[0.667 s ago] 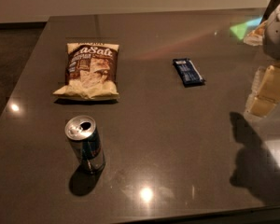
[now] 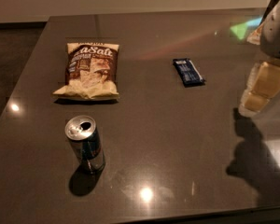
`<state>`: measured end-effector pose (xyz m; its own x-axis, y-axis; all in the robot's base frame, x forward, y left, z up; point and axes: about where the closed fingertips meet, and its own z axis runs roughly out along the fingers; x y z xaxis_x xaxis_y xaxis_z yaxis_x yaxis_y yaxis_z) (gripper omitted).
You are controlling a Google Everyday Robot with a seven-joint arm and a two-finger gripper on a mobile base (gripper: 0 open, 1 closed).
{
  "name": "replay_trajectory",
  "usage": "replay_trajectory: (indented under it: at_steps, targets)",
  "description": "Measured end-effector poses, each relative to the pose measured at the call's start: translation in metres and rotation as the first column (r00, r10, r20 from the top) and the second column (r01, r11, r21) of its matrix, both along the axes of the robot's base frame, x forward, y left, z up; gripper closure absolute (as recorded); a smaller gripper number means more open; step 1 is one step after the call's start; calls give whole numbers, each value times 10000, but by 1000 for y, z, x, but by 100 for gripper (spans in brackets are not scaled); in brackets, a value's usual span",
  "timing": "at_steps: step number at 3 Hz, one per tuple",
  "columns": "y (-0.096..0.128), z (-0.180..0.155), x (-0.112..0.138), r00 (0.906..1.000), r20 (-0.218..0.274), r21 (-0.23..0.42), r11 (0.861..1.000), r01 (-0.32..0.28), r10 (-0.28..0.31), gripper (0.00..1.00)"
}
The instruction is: Move rxbar blueberry near redbull can
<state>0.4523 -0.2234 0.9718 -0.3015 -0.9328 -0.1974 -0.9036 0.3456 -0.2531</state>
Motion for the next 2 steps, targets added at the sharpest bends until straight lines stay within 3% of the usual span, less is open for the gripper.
replay_trajectory:
  at_steps: [1,2]
  targets:
    - [-13,-14,34,9868,165,-87,9869,1610,-1609,0]
    - [-22,-26,68,9428,220,539,9421,3311,-3326,0]
